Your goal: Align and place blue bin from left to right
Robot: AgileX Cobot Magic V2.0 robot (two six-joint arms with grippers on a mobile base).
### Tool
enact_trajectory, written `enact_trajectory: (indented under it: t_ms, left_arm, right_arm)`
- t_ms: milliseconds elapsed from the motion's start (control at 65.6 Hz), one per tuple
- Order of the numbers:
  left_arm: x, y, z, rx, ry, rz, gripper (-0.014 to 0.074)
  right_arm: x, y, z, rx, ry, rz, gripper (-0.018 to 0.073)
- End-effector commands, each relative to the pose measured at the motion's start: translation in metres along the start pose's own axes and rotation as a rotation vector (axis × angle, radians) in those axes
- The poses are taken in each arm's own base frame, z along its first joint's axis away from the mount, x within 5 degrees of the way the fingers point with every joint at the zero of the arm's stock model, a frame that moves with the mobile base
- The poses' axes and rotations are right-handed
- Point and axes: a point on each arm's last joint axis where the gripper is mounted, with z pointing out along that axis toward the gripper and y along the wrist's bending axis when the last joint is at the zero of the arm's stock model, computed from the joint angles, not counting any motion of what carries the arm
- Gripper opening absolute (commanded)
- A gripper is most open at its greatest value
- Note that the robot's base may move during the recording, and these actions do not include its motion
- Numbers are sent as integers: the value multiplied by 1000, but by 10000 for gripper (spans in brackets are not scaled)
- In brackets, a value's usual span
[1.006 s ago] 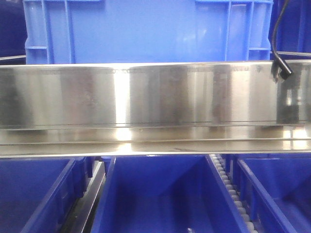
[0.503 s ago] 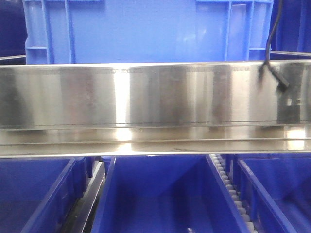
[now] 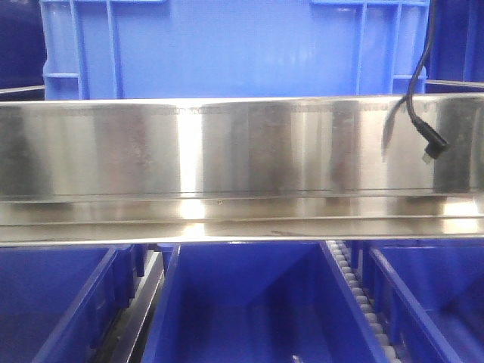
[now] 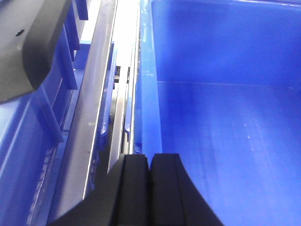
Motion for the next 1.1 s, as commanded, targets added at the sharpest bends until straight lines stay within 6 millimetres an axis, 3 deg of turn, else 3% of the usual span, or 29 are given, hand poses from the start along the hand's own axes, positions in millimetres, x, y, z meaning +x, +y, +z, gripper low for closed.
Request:
enact_trajectory:
  t_ms: [0,976,1082]
  left_arm:
    - [-2,-2,-6,11,-16,3,-111]
    - [-2,-2,-6,13,-19,3,-111]
    - [-2,-2,-6,13,-19,3,-111]
  right_arm:
    - [-4,2,-4,-3,-29,-22,268]
    - [-2,9,-5,-28,-28,-48,265]
    - [-2,9,-5,-27,-25,-48,211]
